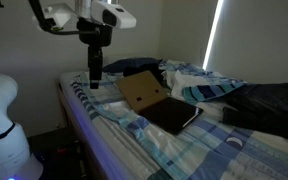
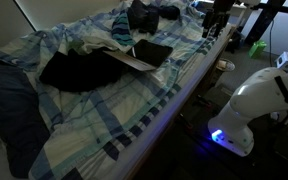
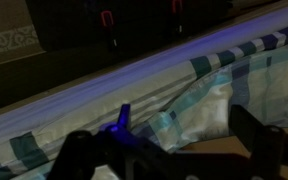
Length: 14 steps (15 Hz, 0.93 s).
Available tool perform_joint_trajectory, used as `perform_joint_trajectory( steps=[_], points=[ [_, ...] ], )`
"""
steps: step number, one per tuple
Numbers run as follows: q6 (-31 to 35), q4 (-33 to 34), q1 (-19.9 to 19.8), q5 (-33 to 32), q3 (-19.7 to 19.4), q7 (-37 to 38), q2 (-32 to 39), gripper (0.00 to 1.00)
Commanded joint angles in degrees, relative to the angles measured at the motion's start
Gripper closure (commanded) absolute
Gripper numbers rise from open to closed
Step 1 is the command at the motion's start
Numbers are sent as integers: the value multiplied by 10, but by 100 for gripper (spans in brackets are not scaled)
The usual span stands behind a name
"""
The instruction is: Close the iPad on the bed.
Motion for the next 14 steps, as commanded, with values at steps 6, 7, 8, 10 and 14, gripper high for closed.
perform_joint_trajectory(
  steps=[6, 7, 8, 10, 14],
  points=[
    [9, -2, 16, 42, 45, -28, 0, 0],
    [11, -4, 22, 47, 52, -32, 0, 0],
    [14, -5, 28, 52, 58, -37, 0, 0],
    [21, -7, 41, 65, 69, -46, 2, 0],
    [53, -19, 68, 97, 86, -67, 3, 0]
  ],
)
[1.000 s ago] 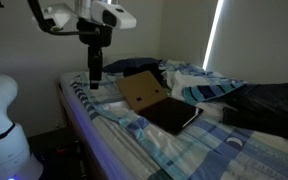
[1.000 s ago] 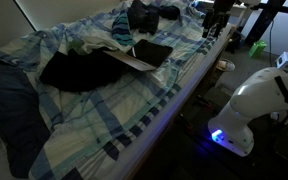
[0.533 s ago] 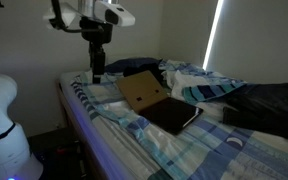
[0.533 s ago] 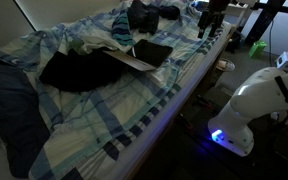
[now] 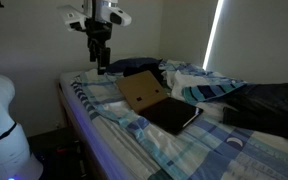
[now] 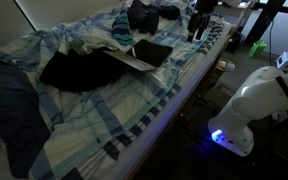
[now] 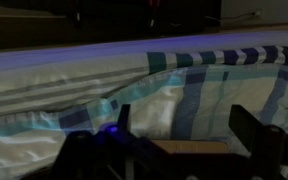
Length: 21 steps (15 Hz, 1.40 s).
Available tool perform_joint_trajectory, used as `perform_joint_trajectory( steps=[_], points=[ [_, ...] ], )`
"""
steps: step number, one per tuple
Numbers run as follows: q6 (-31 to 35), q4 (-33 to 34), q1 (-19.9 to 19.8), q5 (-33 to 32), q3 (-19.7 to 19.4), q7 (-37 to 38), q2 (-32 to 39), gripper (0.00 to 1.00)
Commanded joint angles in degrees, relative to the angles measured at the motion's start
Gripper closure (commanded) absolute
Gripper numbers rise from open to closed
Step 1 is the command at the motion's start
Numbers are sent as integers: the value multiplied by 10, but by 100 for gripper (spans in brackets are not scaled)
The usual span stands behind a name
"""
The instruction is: Close the iPad on the bed.
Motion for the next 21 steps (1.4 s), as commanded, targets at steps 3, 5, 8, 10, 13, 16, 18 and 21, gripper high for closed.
perform_joint_trajectory(
  steps=[3, 5, 8, 10, 13, 16, 18, 21],
  points=[
    [45, -31, 34, 47, 20, -53, -2, 0],
    [51, -46, 47, 56, 26, -73, -7, 0],
    [62, -59, 62, 69, 35, -92, -7, 0],
    [67, -66, 69, 74, 44, -93, -8, 0],
    [51, -55, 67, 65, 44, -86, 2, 0],
    [51, -55, 68, 64, 44, -93, 1, 0],
    [51, -55, 68, 64, 44, -93, 1, 0],
    [64, -62, 68, 66, 52, -84, -1, 0]
  ],
)
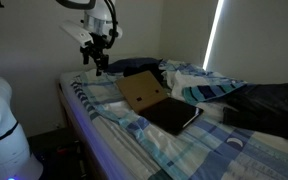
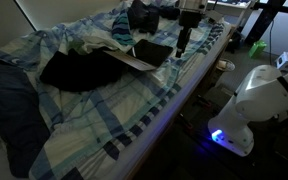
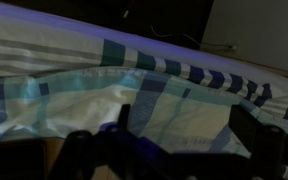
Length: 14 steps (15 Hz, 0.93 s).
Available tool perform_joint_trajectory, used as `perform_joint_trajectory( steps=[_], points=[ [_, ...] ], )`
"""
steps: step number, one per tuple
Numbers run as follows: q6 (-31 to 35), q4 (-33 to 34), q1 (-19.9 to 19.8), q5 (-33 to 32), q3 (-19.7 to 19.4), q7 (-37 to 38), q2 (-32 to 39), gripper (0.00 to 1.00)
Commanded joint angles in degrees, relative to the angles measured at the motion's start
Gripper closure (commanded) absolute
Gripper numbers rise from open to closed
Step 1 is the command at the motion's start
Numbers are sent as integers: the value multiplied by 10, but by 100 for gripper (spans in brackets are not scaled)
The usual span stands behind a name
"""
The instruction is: Close the iPad on the bed.
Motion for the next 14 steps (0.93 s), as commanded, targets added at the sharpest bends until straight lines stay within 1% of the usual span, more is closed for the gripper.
perform_joint_trajectory(
  steps=[1, 4, 9, 14],
  points=[
    [16, -6, -4, 9, 16, 18, 2, 0],
    [23, -1, 4, 26, 35, 47, 13, 0],
    [54, 10, 17, 50, 77, 84, 34, 0],
    [101, 41, 29, 45, 128, 144, 79, 0]
  ],
)
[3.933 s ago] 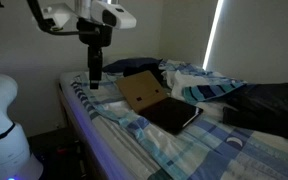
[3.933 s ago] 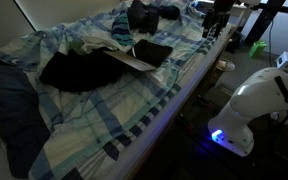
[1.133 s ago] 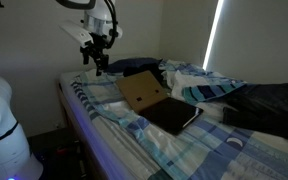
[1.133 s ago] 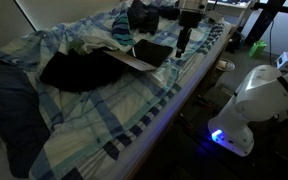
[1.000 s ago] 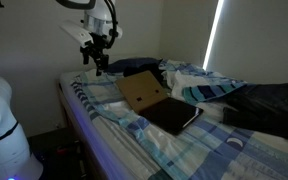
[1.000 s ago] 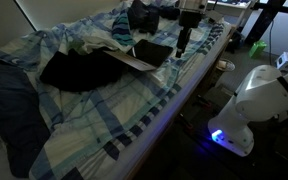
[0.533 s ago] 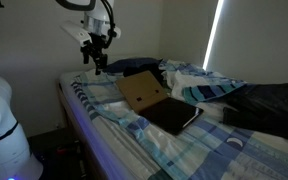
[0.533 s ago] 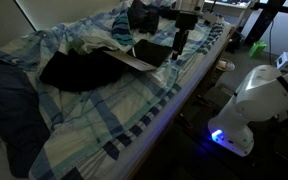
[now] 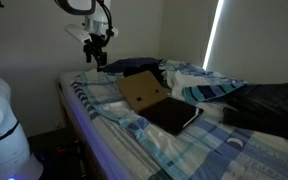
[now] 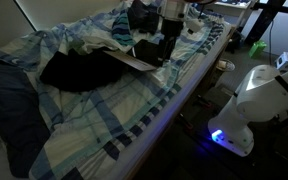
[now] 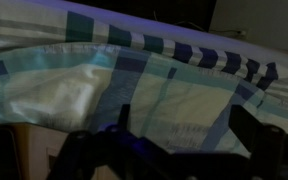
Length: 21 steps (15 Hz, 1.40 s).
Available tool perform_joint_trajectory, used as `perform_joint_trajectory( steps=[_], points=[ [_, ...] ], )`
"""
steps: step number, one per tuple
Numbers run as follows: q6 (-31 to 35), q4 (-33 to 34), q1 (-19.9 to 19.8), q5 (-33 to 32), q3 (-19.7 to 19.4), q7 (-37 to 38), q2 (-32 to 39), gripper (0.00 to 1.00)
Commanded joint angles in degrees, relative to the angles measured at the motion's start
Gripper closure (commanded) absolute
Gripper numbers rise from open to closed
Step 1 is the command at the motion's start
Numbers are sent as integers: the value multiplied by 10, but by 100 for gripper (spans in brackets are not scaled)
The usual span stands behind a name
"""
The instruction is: Close the iPad on the bed.
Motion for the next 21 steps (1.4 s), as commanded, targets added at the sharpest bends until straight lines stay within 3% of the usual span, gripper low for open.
perform_joint_trajectory(
  steps=[1, 6, 12, 16, 21],
  points=[
    [29, 38, 14, 2, 33, 49, 45, 0],
    [61, 88, 39, -24, 86, 78, 91, 0],
    [99, 134, 44, -111, 136, 123, 148, 0],
    [151, 139, 35, -229, 175, 192, 171, 0],
    [164, 148, 36, -338, 200, 286, 202, 0]
  ],
)
